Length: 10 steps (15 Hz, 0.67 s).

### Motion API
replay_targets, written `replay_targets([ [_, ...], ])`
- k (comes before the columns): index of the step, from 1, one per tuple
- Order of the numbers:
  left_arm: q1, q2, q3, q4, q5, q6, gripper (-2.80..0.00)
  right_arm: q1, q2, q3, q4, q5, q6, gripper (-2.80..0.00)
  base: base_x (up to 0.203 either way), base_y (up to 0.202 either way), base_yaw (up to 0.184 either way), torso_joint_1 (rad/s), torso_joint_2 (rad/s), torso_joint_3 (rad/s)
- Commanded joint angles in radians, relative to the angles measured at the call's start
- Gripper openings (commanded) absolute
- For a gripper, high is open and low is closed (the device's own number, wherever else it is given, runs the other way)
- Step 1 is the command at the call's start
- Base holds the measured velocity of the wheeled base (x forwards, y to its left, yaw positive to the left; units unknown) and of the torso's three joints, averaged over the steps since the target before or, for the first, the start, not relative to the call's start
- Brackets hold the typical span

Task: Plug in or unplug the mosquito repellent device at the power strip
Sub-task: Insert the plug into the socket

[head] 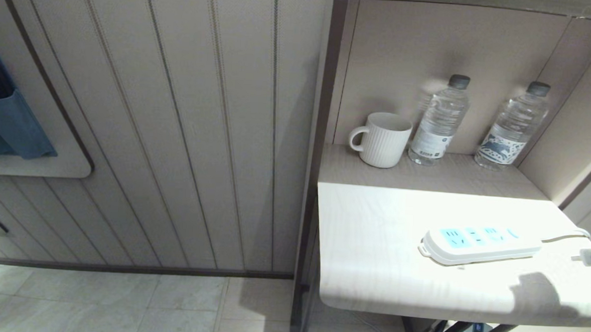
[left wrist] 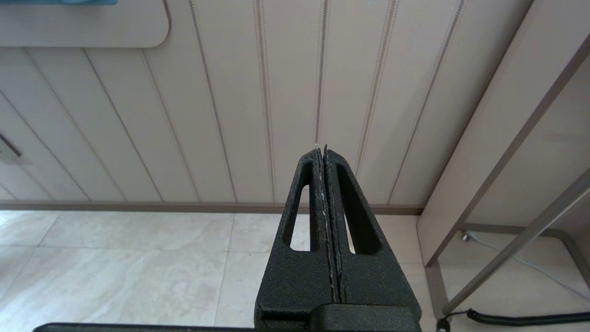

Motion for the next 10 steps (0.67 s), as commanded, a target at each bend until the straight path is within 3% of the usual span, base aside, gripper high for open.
replay_targets([
  [1, 0.0, -0.001, 0.0, 0.0, 0.0, 0.0, -2.8, 0.046, 0.003, 0.004, 0.005, -0.036, 0.002, -2.8, 0.0, 0.0, 0.0, 0.0, 0.0, 0.0],
  [6, 0.0, -0.001, 0.0, 0.0, 0.0, 0.0, -2.8, 0.079, -0.157, 0.006, -0.081, -0.055, -0.002, -2.8, 0.0, 0.0, 0.0, 0.0, 0.0, 0.0],
  [10, 0.0, -0.001, 0.001, 0.0, 0.0, 0.0, -2.8, 0.082, -0.148, 0.007, -0.124, -0.059, -0.002, -2.8, 0.0, 0.0, 0.0, 0.0, 0.0, 0.0],
])
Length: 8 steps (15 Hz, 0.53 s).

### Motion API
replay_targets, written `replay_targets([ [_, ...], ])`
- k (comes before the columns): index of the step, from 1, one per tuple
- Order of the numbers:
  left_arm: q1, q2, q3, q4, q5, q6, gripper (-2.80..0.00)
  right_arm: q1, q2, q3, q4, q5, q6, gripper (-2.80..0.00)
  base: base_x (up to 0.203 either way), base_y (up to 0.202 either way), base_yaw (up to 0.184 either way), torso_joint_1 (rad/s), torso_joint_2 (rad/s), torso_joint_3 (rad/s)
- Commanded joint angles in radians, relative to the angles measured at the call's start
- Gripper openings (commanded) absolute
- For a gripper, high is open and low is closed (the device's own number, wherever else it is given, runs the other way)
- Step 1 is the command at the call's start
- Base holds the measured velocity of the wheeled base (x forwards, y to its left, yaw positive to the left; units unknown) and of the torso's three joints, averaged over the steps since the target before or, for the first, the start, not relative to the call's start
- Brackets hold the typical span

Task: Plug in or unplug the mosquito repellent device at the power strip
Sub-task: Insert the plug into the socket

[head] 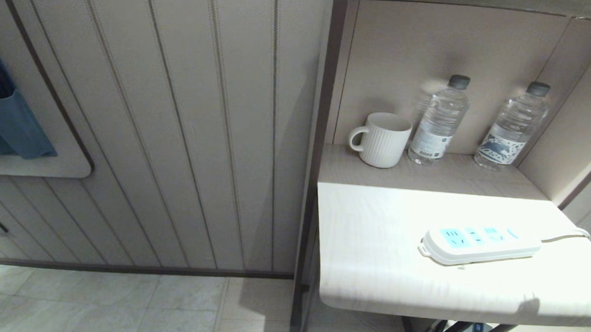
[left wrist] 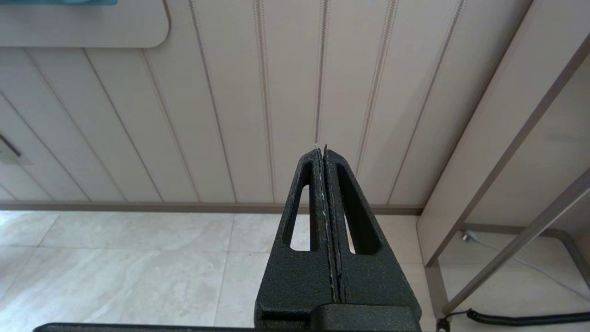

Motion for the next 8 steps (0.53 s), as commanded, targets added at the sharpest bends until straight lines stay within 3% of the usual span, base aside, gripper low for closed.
replay_targets([
  [1, 0.0, -0.001, 0.001, 0.0, 0.0, 0.0, -2.8, 0.001, -0.005, 0.008, -0.002, -0.003, -0.002, -2.8, 0.0, 0.0, 0.0, 0.0, 0.0, 0.0],
  [8, 0.0, -0.001, 0.0, 0.0, 0.0, 0.0, -2.8, 0.003, -0.002, 0.02, -0.002, -0.014, -0.003, -2.8, 0.0, 0.0, 0.0, 0.0, 0.0, 0.0],
])
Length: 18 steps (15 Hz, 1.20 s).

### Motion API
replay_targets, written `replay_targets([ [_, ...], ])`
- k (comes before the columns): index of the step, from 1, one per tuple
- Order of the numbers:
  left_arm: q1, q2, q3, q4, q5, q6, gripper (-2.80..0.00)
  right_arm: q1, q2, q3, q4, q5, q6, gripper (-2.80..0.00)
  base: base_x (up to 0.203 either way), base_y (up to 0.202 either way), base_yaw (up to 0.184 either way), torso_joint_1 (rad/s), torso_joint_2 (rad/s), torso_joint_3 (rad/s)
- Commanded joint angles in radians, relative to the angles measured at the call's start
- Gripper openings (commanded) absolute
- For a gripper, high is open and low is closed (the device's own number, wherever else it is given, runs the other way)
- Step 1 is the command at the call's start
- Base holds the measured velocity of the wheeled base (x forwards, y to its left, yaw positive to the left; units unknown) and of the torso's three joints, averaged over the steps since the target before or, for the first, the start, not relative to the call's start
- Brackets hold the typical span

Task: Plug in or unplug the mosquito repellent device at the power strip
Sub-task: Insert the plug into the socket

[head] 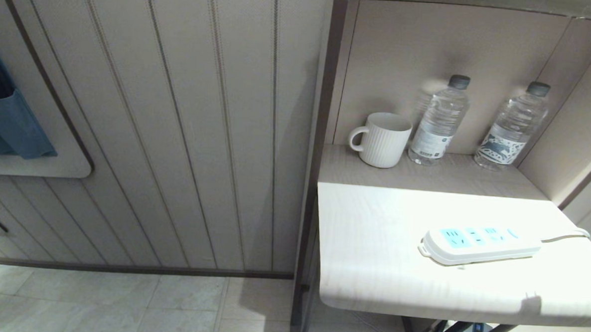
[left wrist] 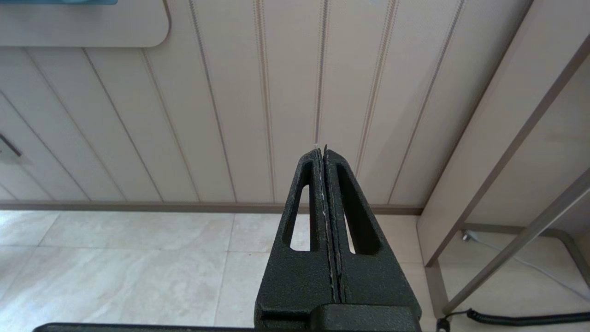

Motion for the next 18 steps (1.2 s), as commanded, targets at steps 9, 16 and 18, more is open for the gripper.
replay_targets([
  [9, 0.0, -0.001, 0.001, 0.0, 0.0, 0.0, -2.8, 0.022, 0.007, 0.029, 0.004, -0.011, 0.0, -2.8, 0.0, 0.0, 0.0, 0.092, -0.22, -0.13],
  [16, 0.0, -0.001, -0.001, 0.0, 0.0, 0.0, -2.8, 0.033, 0.07, 0.052, 0.001, -0.01, 0.009, -2.8, 0.0, 0.0, 0.0, 0.218, -0.5, -0.282],
  [18, 0.0, -0.001, -0.001, 0.0, 0.0, 0.0, -2.8, 0.034, 0.086, 0.089, -0.051, -0.011, 0.01, -2.8, 0.0, 0.0, 0.0, 0.24, -0.53, -0.293],
])
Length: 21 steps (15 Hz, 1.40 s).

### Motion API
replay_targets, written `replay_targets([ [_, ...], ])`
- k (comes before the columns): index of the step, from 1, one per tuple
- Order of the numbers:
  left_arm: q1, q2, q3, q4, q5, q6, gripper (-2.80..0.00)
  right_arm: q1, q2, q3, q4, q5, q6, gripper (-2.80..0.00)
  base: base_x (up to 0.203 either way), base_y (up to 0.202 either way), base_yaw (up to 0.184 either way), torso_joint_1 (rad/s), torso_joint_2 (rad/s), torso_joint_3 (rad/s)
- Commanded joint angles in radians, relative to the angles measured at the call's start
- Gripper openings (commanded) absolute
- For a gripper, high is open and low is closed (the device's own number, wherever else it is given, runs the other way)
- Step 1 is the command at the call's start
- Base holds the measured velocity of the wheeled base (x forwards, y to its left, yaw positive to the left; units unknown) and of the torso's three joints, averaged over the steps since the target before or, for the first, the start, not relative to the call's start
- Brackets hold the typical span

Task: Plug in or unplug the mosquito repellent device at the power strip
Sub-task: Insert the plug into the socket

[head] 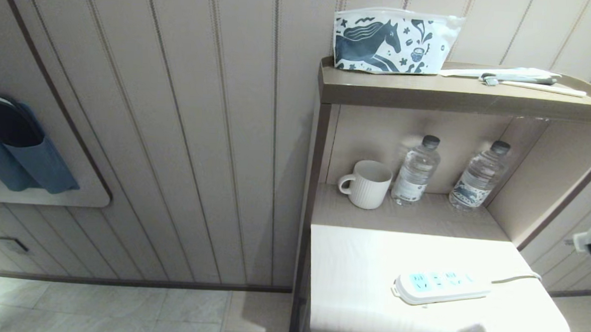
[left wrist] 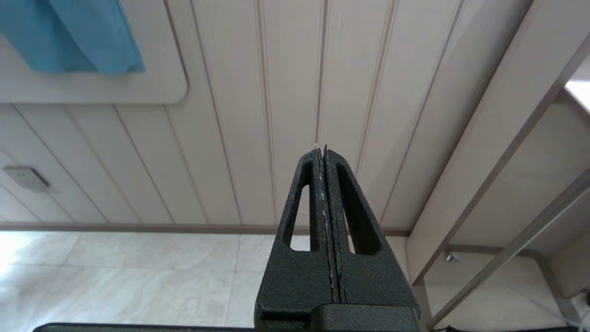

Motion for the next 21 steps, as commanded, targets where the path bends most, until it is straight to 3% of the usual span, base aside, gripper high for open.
replay_targets([
  [1, 0.0, -0.001, 0.001, 0.0, 0.0, 0.0, -2.8, -0.001, 0.031, 0.044, -0.059, 0.0, -0.002, -2.8, 0.0, 0.0, 0.0, 0.193, -0.44, -0.232],
  [4, 0.0, -0.001, 0.001, 0.0, 0.0, 0.0, -2.8, 0.01, 0.097, 0.074, -0.135, -0.011, -0.005, -2.8, 0.0, 0.0, 0.0, 0.069, -0.15, -0.082],
  [15, 0.0, -0.001, -0.001, 0.0, 0.0, 0.0, -2.8, 0.172, 0.26, 0.184, -0.137, -0.013, 0.03, -2.8, 0.0, 0.0, 0.0, 0.002, 0.0, -0.002],
  [21, 0.0, -0.001, 0.001, 0.0, 0.0, 0.0, -2.8, 0.319, 0.314, 0.196, -0.129, -0.019, 0.07, -2.8, 0.0, 0.0, 0.0, 0.0, 0.0, 0.0],
])
